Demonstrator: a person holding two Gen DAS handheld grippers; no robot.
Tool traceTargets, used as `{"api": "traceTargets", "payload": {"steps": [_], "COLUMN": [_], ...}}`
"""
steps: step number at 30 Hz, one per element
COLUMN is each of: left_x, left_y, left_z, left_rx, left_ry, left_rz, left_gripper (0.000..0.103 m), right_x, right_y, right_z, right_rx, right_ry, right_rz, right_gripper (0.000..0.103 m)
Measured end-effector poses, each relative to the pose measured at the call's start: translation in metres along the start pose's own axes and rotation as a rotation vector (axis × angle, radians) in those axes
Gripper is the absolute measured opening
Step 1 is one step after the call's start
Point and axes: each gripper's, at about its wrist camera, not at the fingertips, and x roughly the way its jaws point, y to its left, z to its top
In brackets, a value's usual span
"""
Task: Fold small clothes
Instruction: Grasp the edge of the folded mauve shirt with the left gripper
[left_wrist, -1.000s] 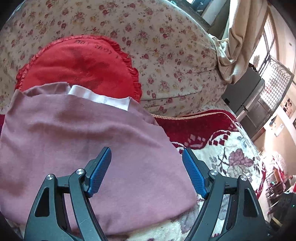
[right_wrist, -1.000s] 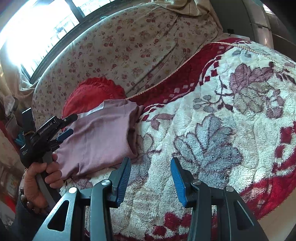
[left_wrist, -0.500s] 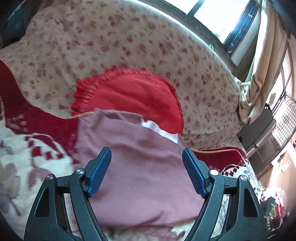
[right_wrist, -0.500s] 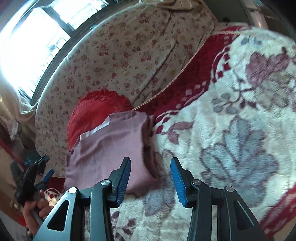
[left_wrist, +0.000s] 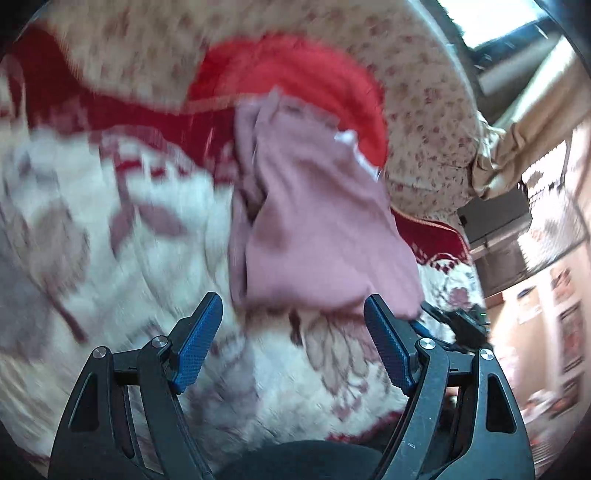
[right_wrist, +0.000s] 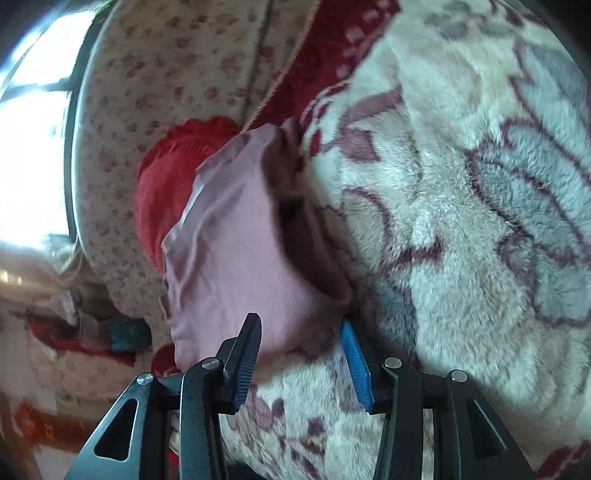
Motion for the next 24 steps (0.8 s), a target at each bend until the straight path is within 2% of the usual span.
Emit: {"api": "traceTargets", "payload": {"steps": [4, 9, 14, 17, 18, 19, 21, 22, 23, 24], "left_x": [0.026, 0.048, 0.052, 0.047, 0.045, 0.045, 0.046, 0.048, 0.052, 0.056], "left_y": [0.012, 0.017, 0.010, 0.011, 0.014, 0.015, 0.016, 0.016, 0.017, 0.018], "left_z": [-0.005, 0.010, 0.019, 0.019, 0.018, 0.019, 0.019, 0.019, 0.020, 0.020], "left_rx": [-0.110, -0.173, -0.175, -0.164, -0.164, -0.160, -0.131, -0.115, -0.103, -0.100], "left_ry": [0.068, 0.054, 0.019, -0.014, -0.017, -0.015, 0.000, 0.013, 0.030, 0.042], "left_rz": [-0.075, -0.148, -0.164, -0.152, -0.147, -0.137, -0.081, -0.044, -0.005, 0.018], "left_gripper": [0.079, 0.079, 0.079, 0.079, 0.078, 0.071, 0.057, 0.039, 0.016, 0.007], "right_x": [0.011, 0.010, 0.011, 0.016, 0.017, 0.019, 0.022, 0.022, 0.022, 0.023], "right_y": [-0.004, -0.005, -0.010, -0.001, 0.002, 0.004, 0.001, 0.000, 0.000, 0.001], "right_z": [0.009, 0.010, 0.010, 0.009, 0.009, 0.008, 0.007, 0.006, 0.006, 0.006], "right_rx": [0.086, 0.081, 0.112, 0.067, 0.045, 0.026, 0.027, 0.025, 0.019, 0.006], "right_ry": [-0.042, -0.051, -0.032, -0.026, -0.023, -0.021, -0.009, -0.008, -0.007, -0.007], "right_rz": [0.031, 0.066, 0.123, 0.142, 0.132, 0.104, 0.084, 0.071, 0.061, 0.045], "right_gripper": [0.043, 0.044, 0.044, 0.043, 0.040, 0.038, 0.030, 0.027, 0.023, 0.016]}}
